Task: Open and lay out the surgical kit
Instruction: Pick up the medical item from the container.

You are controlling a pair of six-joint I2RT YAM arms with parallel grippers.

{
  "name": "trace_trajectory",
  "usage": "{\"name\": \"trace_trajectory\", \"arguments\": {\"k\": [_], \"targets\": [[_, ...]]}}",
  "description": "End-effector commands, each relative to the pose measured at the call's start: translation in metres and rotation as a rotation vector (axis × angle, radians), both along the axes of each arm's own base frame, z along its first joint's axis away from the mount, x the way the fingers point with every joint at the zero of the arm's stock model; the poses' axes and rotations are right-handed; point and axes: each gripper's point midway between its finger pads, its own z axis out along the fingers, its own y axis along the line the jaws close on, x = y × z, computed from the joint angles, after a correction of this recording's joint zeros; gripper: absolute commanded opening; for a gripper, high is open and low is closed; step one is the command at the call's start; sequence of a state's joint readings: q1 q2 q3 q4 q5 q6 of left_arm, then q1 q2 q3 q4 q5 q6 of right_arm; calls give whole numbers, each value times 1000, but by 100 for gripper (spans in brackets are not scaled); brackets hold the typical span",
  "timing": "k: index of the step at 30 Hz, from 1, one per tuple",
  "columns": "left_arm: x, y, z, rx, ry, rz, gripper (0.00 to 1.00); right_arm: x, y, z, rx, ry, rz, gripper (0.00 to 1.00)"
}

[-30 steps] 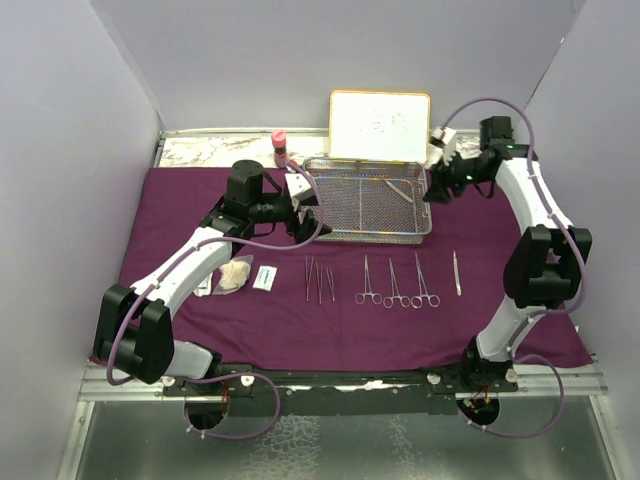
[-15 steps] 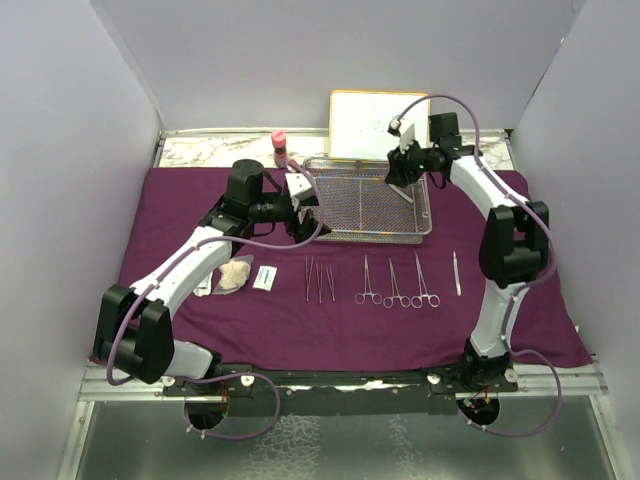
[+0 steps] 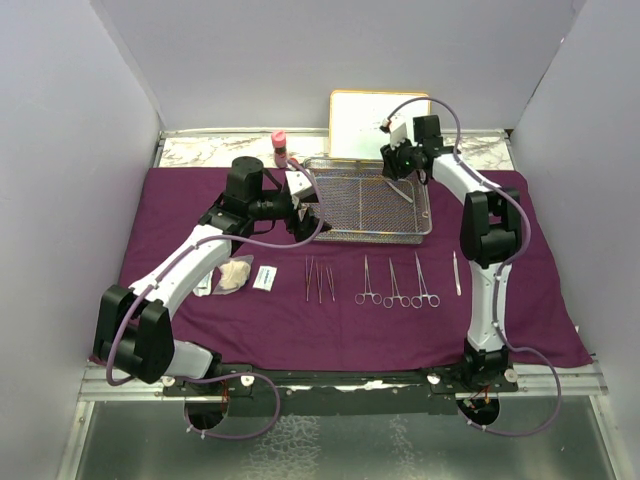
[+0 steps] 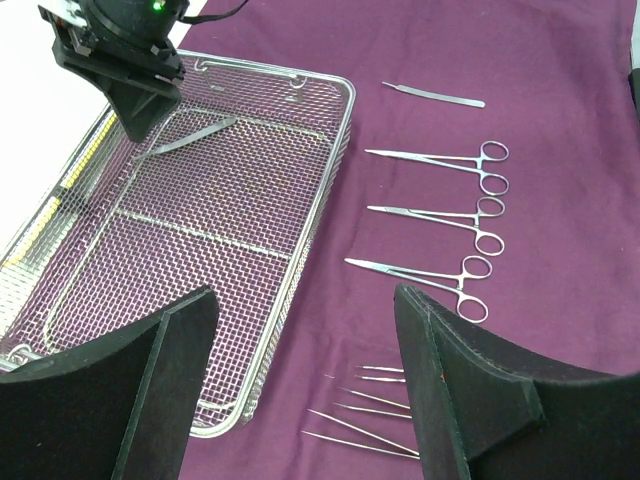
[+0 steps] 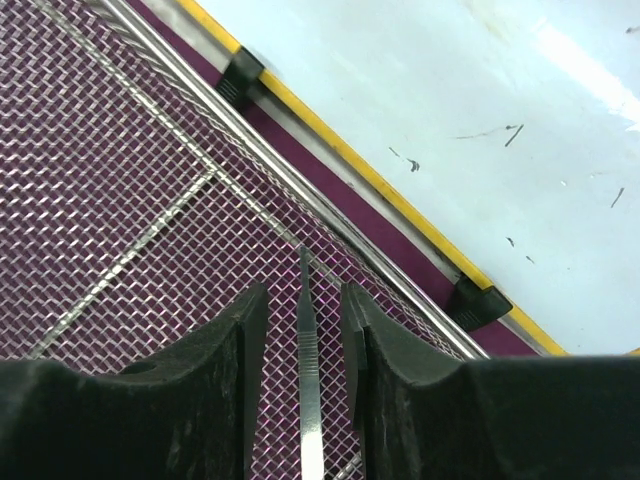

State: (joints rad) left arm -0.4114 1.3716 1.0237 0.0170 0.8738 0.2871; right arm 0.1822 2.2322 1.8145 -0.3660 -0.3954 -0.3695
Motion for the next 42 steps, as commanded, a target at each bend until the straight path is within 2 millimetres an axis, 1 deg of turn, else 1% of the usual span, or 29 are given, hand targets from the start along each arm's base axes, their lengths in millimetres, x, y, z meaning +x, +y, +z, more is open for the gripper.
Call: {"name": "trace_trajectory", "arguments": {"k": [1,6,17,25,29,31,35,42], "targets": [[5,0,6,1,-22,-5,73,17,1,-11,-14,-20,-46,34],[6,-1,5,1,-19,-8,73,20,4,-23,-23,-3,-50,33],[4,-1,5,1,-19,-14,73,25,10,-40,-47,24,-46,32],[4,-1,4,3,-21,-16,73,23,10,-52,-67,46,-39,27],[4,-1,4,3,-22,-17,73,20,8,-59,-80,59,-37,23],[3,-1,4,2,-22,-18,73,18,7,-62,-87,63,-39,20],[3,-1,4,3,-23,-19,73,17,5,-64,-95,65,-41,14],[3,0,5,3,-25,-19,73,20,7,-55,-87,55,-37,9]]}}
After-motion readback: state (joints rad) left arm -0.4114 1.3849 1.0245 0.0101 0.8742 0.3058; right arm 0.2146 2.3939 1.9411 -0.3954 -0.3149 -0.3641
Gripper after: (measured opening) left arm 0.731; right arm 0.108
